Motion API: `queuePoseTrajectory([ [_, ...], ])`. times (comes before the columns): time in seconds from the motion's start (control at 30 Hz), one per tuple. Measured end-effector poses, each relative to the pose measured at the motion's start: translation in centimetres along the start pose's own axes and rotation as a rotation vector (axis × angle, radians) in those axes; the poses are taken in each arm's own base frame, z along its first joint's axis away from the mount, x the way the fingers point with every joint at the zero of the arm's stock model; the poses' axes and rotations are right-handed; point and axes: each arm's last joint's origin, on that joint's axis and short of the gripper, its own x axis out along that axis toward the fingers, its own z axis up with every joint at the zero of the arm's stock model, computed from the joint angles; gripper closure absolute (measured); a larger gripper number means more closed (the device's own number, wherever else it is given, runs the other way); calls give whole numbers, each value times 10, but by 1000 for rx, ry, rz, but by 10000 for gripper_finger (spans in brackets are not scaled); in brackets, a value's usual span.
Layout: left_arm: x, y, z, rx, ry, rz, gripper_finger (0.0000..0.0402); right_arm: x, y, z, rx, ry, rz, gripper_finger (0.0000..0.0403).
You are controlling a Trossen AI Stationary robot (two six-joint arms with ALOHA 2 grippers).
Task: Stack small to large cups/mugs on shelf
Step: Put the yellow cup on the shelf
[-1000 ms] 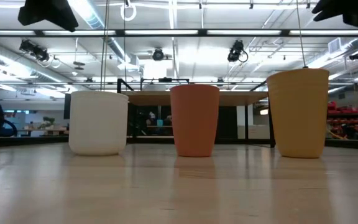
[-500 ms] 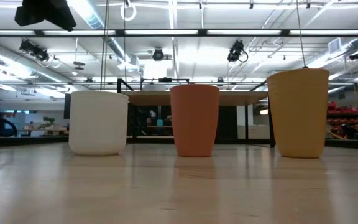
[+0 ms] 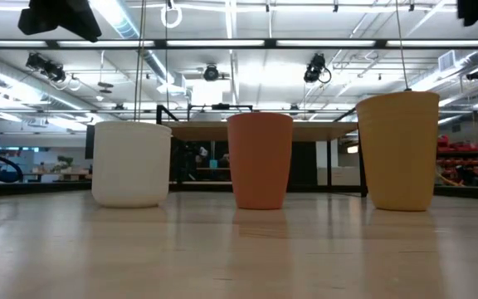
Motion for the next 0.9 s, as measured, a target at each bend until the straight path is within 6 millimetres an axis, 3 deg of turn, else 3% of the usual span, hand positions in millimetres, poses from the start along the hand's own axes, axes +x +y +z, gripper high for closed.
queuePoseTrajectory([
  [0.2,0,0,0,2,1,4,338,32,10,28,-17,32,104,317],
  [0.3,0,0,0,3,2,4,340,52,5,41,-18,60,46,317],
  [0.5,0,1,0,7,3,9,339,85,11,51,-62,132,58,317],
  [0.9,0,1,0,6,3,9,342,104,22,52,-108,158,2,317],
])
